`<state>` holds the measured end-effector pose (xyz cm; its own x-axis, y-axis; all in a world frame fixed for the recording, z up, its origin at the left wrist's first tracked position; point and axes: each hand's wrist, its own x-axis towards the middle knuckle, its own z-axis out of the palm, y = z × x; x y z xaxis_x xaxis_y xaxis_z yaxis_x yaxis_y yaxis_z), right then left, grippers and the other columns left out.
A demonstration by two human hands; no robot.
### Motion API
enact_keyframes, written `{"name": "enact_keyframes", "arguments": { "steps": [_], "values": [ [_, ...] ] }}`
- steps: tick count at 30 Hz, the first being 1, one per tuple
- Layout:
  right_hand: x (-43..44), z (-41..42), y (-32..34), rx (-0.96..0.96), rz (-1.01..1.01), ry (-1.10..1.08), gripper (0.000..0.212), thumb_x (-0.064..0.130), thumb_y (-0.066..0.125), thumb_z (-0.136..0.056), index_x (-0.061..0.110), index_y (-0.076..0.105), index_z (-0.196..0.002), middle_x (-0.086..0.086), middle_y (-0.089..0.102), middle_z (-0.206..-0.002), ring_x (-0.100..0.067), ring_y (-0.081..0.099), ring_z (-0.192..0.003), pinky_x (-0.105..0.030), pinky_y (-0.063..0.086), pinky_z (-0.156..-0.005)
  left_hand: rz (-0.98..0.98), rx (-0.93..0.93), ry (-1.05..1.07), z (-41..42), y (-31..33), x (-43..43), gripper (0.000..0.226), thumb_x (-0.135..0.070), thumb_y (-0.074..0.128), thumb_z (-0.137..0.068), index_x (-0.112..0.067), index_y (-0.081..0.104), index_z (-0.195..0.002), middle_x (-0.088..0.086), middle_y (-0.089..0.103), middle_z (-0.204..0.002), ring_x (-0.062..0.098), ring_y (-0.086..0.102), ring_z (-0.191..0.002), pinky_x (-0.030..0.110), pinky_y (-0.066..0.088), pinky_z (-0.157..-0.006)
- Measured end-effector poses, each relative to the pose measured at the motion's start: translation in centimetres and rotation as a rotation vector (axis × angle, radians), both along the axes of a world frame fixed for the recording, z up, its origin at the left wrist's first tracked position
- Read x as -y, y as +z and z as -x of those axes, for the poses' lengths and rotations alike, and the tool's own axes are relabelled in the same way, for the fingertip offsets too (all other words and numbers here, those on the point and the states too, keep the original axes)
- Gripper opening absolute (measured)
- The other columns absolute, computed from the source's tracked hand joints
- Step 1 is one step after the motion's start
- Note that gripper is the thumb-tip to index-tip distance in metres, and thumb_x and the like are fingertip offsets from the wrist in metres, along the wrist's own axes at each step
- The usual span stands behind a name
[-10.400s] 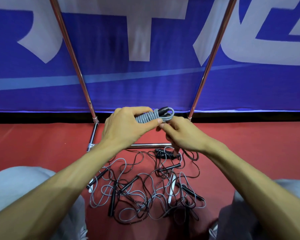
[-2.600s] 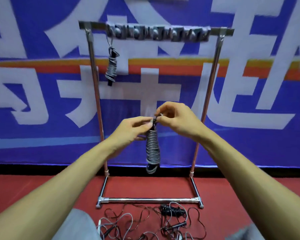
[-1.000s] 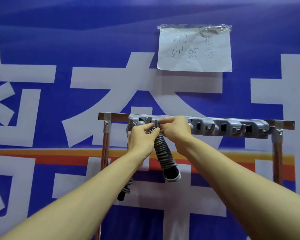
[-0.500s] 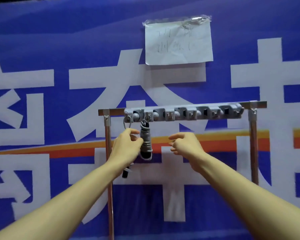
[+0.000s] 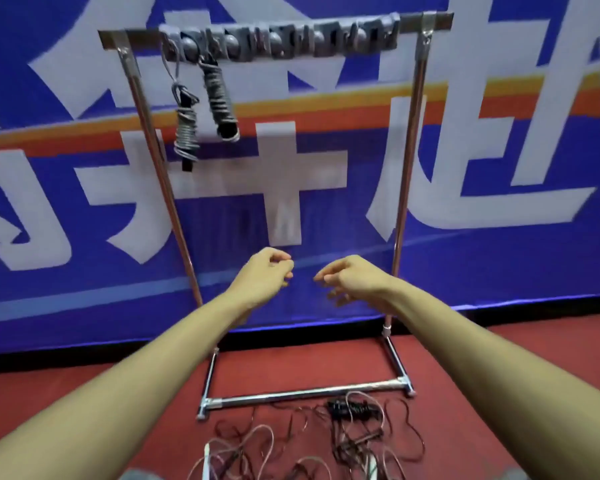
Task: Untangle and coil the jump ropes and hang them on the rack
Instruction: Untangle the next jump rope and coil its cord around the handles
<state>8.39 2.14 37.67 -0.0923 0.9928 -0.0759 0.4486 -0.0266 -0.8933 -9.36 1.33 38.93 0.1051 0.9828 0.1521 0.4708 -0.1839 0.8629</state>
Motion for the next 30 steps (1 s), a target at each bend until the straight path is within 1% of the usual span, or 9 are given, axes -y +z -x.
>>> {"name": "enact_keyframes", "arguments": {
  "steps": [3,8,11,15,20,23,26,28,30],
  "values": [
    [1.8,-1.6,-4.3,-0.021,0.117,-0.007,0.023,0.002,0.042,-0.098,0.004,0.064,-0.105,-0.008,0.058,-0.093,-0.017,0.056,-0.069,-0.027,0.051,-0.061,0.129,-0.033,-0.035,-1.0,-4.5,0.8,0.013,-0.017,0.049,-0.098,-0.023,0.054,-0.088,0.004,0.064,-0.089,0.012,0.061,-0.072,0.027,0.047,-0.069],
    [3.2,-3.8,-10.5,-0.011,0.226,-0.034,0.023,-0.001,0.041,-0.095,0.005,0.063,-0.101,-0.013,0.056,-0.094,-0.018,0.053,-0.066,-0.026,0.049,-0.057,0.283,-0.126,-0.157,-3.1,-12.2,2.4,0.016,-0.012,0.052,-0.097,-0.020,0.058,-0.085,-0.001,0.062,-0.079,0.014,0.057,-0.072,0.018,0.044,-0.063],
    [3.1,-4.8,-14.9,0.001,0.299,-0.061,0.026,-0.004,0.036,-0.094,0.003,0.061,-0.099,-0.015,0.055,-0.093,-0.019,0.053,-0.063,-0.028,0.046,-0.057,0.376,-0.166,-0.221,-4.3,-17.3,2.3,0.023,-0.008,0.052,-0.096,-0.019,0.058,-0.077,0.005,0.063,-0.080,0.015,0.058,-0.070,0.024,0.046,-0.068],
    [3.0,-5.3,-21.3,0.050,0.424,-0.081,0.023,-0.006,0.039,-0.093,0.004,0.059,-0.085,-0.015,0.052,-0.078,-0.020,0.048,-0.056,-0.027,0.042,-0.051,0.606,-0.090,-0.209,-5.1,-23.5,2.1,0.017,-0.017,0.049,-0.099,-0.010,0.064,-0.104,0.004,0.067,-0.086,0.012,0.063,-0.069,0.018,0.044,-0.060],
    [3.1,-5.7,-31.3,0.200,0.602,-0.084,0.018,-0.001,0.044,-0.091,-0.002,0.061,-0.085,-0.016,0.054,-0.071,-0.023,0.052,-0.054,-0.031,0.048,-0.055,0.744,-0.144,-0.226,-5.4,-31.2,2.2,0.020,-0.009,0.046,-0.099,-0.004,0.064,-0.108,0.006,0.062,-0.081,0.012,0.058,-0.067,0.006,0.042,-0.046],
    [3.7,-6.2,-36.3,0.323,0.676,-0.100,0.022,0.002,0.045,-0.089,-0.002,0.061,-0.075,-0.006,0.058,-0.047,-0.019,0.057,-0.041,-0.024,0.048,-0.045,0.799,-0.177,-0.238,-5.4,-35.6,2.3,0.017,-0.009,0.047,-0.099,-0.008,0.063,-0.103,0.007,0.063,-0.086,0.011,0.058,-0.067,0.007,0.042,-0.048],
    [4.9,-6.9,-40.0,0.487,0.800,0.012,0.024,0.008,0.048,-0.090,0.007,0.058,-0.068,-0.014,0.066,-0.077,-0.024,0.067,-0.069,-0.021,0.048,-0.044,0.871,-0.196,-0.270,-6.0,-39.2,2.6,0.015,-0.012,0.046,-0.099,-0.014,0.061,-0.097,0.004,0.063,-0.084,0.012,0.059,-0.066,0.018,0.042,-0.060],
    [6.5,-7.3,-41.7,0.485,0.984,0.111,0.031,0.013,0.044,-0.096,0.012,0.050,-0.066,-0.015,0.064,-0.085,-0.019,0.070,-0.071,-0.017,0.047,-0.042,0.948,-0.183,-0.297,-6.8,-41.5,3.2,0.013,-0.013,0.047,-0.099,-0.013,0.060,-0.101,0.005,0.062,-0.085,0.013,0.060,-0.068,0.020,0.042,-0.063],
    [8.1,-7.8,-42.2,0.545,1.102,0.178,0.033,0.012,0.039,-0.098,0.010,0.048,-0.066,-0.015,0.064,-0.093,-0.024,0.069,-0.093,-0.021,0.054,-0.062,0.996,-0.174,-0.309,-7.6,-42.8,4.0,0.014,-0.014,0.048,-0.099,-0.011,0.060,-0.106,0.005,0.063,-0.085,0.014,0.061,-0.070,0.021,0.044,-0.067]
  ]
}}
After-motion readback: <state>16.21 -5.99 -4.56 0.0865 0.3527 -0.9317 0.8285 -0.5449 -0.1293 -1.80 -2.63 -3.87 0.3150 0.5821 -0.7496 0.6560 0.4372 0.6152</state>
